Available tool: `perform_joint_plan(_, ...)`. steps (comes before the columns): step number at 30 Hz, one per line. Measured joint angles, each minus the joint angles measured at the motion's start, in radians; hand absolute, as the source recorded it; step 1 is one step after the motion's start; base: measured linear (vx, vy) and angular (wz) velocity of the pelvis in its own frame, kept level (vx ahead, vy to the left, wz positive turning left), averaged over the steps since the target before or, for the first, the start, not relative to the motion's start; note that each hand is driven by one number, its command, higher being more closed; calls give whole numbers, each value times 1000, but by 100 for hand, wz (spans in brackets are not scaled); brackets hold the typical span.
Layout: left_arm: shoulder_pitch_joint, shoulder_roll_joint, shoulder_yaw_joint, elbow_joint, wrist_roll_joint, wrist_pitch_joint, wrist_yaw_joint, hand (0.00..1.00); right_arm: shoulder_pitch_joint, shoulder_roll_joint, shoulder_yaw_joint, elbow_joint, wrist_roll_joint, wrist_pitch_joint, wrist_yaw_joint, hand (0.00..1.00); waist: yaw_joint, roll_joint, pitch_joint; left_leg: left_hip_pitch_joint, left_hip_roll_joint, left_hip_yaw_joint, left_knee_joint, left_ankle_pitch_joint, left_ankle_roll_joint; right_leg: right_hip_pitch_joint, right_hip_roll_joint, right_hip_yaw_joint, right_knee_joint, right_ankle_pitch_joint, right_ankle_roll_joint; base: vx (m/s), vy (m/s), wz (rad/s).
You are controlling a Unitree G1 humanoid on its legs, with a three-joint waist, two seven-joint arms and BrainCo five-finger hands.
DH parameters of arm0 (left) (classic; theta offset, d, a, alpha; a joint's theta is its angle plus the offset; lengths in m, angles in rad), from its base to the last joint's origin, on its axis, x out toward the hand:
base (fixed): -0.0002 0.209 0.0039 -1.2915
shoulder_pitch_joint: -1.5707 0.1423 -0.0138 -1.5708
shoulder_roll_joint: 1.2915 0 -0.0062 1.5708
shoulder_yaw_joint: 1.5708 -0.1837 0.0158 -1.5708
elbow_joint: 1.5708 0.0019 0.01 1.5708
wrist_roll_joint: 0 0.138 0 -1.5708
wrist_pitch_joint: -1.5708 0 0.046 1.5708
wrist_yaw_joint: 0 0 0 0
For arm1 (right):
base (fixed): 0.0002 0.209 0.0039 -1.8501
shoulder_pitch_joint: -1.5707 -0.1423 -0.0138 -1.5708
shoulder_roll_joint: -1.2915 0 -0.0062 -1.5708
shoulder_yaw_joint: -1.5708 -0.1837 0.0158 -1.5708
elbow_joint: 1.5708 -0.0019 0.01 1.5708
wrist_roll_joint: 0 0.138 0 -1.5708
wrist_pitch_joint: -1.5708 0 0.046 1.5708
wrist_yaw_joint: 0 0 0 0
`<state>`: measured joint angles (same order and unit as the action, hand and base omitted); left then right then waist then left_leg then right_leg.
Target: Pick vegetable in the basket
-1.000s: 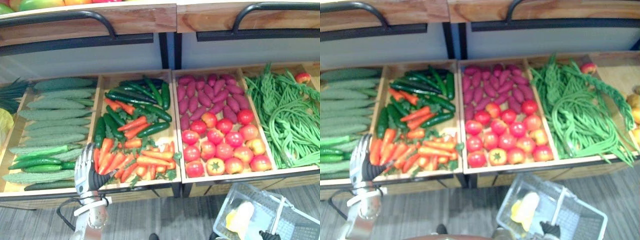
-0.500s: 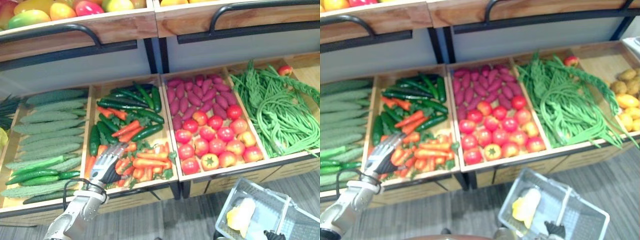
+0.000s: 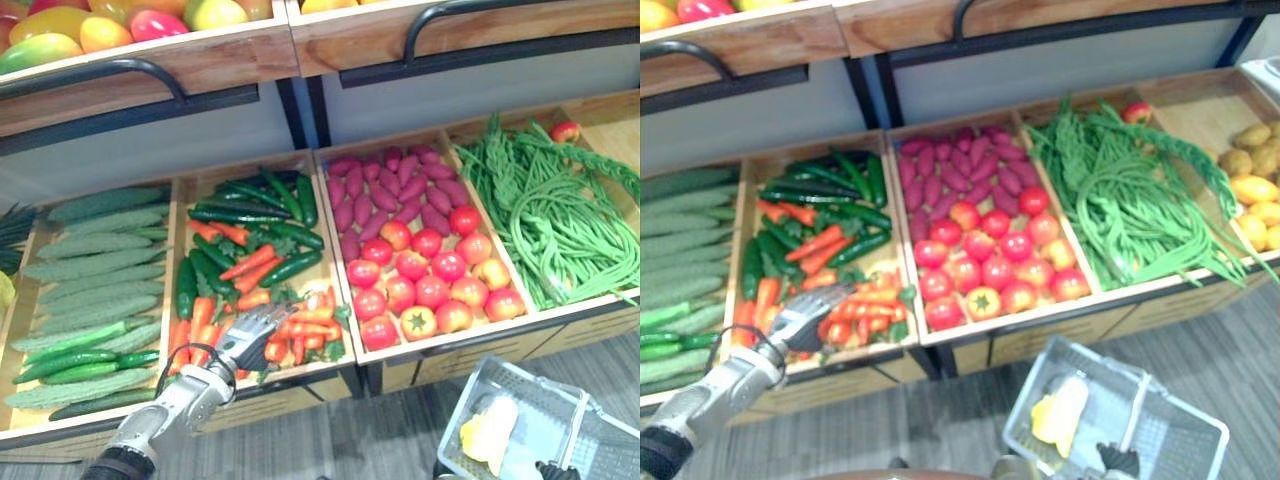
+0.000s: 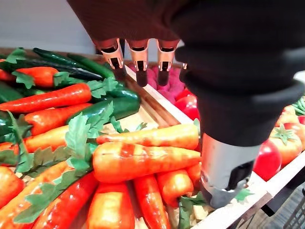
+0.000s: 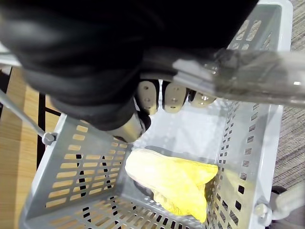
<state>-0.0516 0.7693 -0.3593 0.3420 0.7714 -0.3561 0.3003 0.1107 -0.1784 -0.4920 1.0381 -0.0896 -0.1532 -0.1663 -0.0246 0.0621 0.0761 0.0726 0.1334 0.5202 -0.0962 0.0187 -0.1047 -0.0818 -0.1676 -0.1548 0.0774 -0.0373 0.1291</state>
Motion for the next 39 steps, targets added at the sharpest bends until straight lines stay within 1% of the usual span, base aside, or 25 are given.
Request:
perform_joint_plan(4, -35, -4, -1, 52, 36, 41, 0, 0, 0, 0, 1, -11, -11, 1, -1, 100, 1, 4, 3, -2, 1, 18, 0, 0, -1, -7, 0, 4, 5, 0, 0, -3, -3, -2)
perform_joint_plan(5, -36, -4, -1, 54, 36, 42, 0, 0, 0, 0, 1, -11, -11, 1, -1, 100, 1, 4, 3, -2, 1, 18, 0, 0, -1, -8, 0, 5, 5, 0, 0, -30, -5, -5)
perform_joint_plan(7, -63, -12, 0, 73, 39, 63, 1, 0, -1, 0, 0, -28, -18, 1, -1, 100, 3, 5, 4, -34, 1, 21, 0, 0, -1, -50, -2, 12, 23, 0, 0, -37, -8, -3)
perform_joint_plan(9, -74, -28, 1, 95, 39, 77, 1, 0, -1, 0, 0, -42, -18, 4, -1, 100, 3, 6, 8, -38, 1, 24, 0, 0, -1, -62, -4, 20, 29, 0, 0, -12, -8, -8)
perform_joint_plan(12, -92, -33, 1, 113, 40, 87, 3, 0, -2, 1, 0, -48, -18, 11, -1, 100, 3, 5, 14, -45, 1, 30, 0, 0, -1, -73, -4, 27, 31, 0, 0, 6, -2, -6)
perform_joint_plan(16, -125, -38, 2, 148, 68, 107, 7, 0, -15, 1, -1, -56, -18, 11, -2, 100, 3, 2, 34, -56, 1, 44, 0, 0, -1, -92, -4, 35, 34, 0, 0, 20, -7, -7)
perform_joint_plan(19, -153, -61, 2, 157, 68, 119, 7, 0, -30, 1, -1, -61, -18, 11, -5, 100, 4, 2, 48, -74, 1, 47, 0, 0, -1, -115, -4, 40, 37, 0, 0, 28, -13, -5)
perform_joint_plan(22, -177, -79, 2, 178, 71, 121, 8, 0, -41, 1, 0, -62, -18, 12, -5, 100, 3, 3, 58, -83, 1, 53, 0, 0, -1, -133, -4, 49, 44, 0, 0, 32, -13, -7)
perform_joint_plan(24, -199, -91, 2, 187, 75, 129, 9, 0, -49, 1, 0, -62, -18, 12, -6, 100, 3, 2, 68, -87, 1, 70, 1, 0, -2, -143, -4, 57, 47, 0, 0, 39, -10, -10)
perform_joint_plan(25, -206, -97, 2, 187, 75, 130, 9, 100, -52, 1, 0, -62, -18, 12, -6, 100, 1, 2, 72, -87, 1, 72, 1, 0, -2, -144, -4, 59, 47, 0, 0, 23, -8, -7)
perform_joint_plan(29, -225, -111, 2, 192, 75, 141, 13, 100, -63, 1, 0, -63, -18, 12, -8, 100, 2, 0, 84, -89, 1, 80, 1, -2, -5, -159, -2, 74, 52, 0, 0, 14, -13, -11)
perform_joint_plan(32, -249, -121, 2, 215, 75, 153, 46, 100, -69, 1, 3, -62, -18, 13, -18, 100, 2, 0, 86, -89, 0, 99, 1, -4, -7, -173, 0, 91, 61, 0, 0, 16, -11, -15)
perform_joint_plan(39, -280, -122, 3, 214, 75, 152, 51, 100, -69, 1, 6, -62, -18, 14, -24, 100, -1, 0, 86, -84, 0, 101, 1, -5, -9, -172, 0, 96, 64, 0, 0, 7, -7, -2)
